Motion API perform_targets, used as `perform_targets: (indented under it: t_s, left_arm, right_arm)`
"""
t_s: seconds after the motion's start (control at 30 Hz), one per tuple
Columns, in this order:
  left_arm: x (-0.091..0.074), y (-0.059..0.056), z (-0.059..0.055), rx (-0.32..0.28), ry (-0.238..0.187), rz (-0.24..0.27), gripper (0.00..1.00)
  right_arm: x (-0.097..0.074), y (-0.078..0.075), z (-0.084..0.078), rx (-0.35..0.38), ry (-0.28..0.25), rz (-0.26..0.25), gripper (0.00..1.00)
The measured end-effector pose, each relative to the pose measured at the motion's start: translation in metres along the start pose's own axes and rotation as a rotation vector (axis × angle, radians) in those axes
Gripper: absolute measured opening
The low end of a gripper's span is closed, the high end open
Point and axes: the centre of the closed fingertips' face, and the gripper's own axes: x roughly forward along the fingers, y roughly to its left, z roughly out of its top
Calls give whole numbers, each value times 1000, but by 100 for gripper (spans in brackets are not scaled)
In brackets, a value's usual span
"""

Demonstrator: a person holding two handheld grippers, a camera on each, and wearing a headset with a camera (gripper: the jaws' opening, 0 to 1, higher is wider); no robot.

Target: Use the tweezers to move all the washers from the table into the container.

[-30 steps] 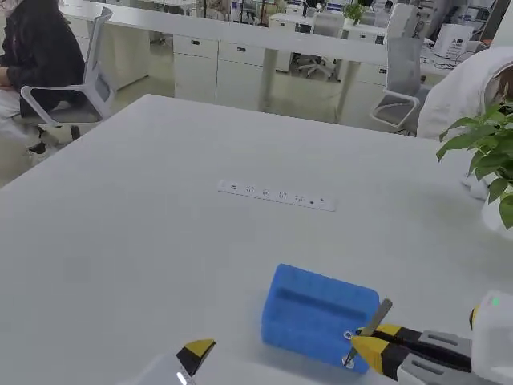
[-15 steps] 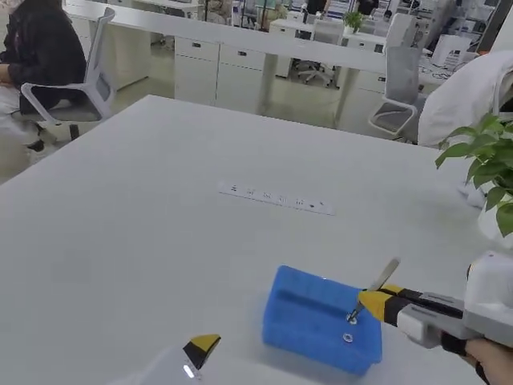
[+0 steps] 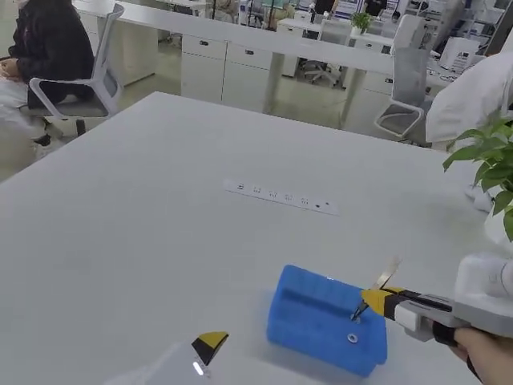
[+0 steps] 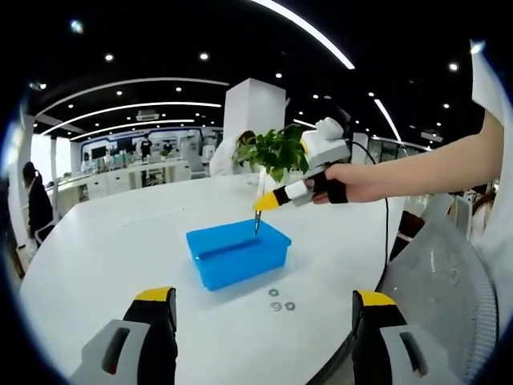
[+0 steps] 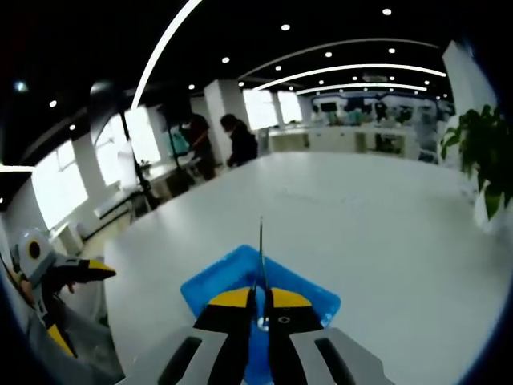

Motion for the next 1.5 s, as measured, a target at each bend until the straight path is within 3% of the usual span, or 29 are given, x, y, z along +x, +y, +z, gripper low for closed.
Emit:
perform_targets:
  t_s: [0.27,0.6,1.27,1.5]
  left_arm:
    - [0,2,-2,-8,7,6,91]
    - [0,0,-3,-5,18,1,91]
    - [2,-1,-7,6,46,-7,90]
    - [2,-4,-8,13,50,-19,89]
  right_arm:
    - [22,1,-11,15,39,-6,4]
    - [28,-4,-27,-7,82,-26,4]
    - [31,-7,-34,-39,82,-6,4]
    - [19,-1,-25,-29,29,-3,4]
